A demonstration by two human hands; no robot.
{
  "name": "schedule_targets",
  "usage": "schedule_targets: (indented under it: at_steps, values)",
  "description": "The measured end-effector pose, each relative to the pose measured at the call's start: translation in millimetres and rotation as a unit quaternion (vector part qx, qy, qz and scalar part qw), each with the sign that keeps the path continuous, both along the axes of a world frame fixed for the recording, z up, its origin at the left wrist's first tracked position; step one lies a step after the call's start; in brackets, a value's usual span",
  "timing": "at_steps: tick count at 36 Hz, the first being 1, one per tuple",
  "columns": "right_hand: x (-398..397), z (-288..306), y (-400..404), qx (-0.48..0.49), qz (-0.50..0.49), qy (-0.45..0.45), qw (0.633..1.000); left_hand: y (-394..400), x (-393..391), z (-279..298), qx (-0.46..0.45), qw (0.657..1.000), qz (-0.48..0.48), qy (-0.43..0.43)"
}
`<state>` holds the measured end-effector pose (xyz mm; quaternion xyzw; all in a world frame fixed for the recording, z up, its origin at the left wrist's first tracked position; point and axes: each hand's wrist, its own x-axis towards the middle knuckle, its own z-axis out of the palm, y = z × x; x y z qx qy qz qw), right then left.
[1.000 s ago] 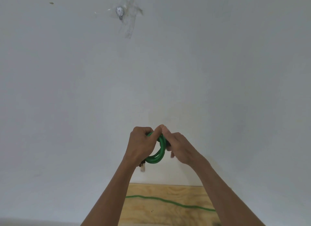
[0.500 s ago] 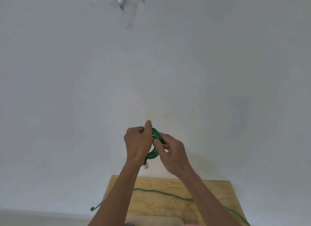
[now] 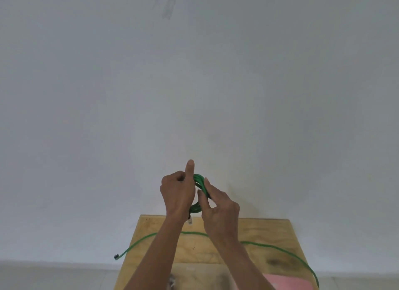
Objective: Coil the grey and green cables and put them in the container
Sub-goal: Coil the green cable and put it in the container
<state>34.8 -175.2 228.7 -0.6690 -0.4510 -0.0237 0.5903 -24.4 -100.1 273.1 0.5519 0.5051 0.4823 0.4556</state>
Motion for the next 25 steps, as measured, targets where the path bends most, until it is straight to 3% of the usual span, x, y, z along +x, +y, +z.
schedule_targets:
  at_steps: [8, 12, 17, 25]
  values:
    - [-21.6, -19.5, -1.7, -0.025, -0.017, 0.061, 0.998, -1.8, -39.0, -37.7, -0.052, 0.99, -0.129, -0.039]
    - [-37.1, -32.7, -3.2, -0.053, -0.026, 0.025, 0.998, -6.9, -57.3, -55.4, -0.064, 0.989, -0.123, -0.055]
    - [-62.8, -52.8, -6.9, -0.076, -0.036, 0.063, 0.994, -10.9, -75.3, -79.5, -0.077, 0.991, -0.098, -0.055]
    - [-88.4, -92.1, -27.2, -0.124, -0.056, 0.14, 0.981, -17.9, -106.8, -128.9, -0.103, 0.979, -0.174, -0.02]
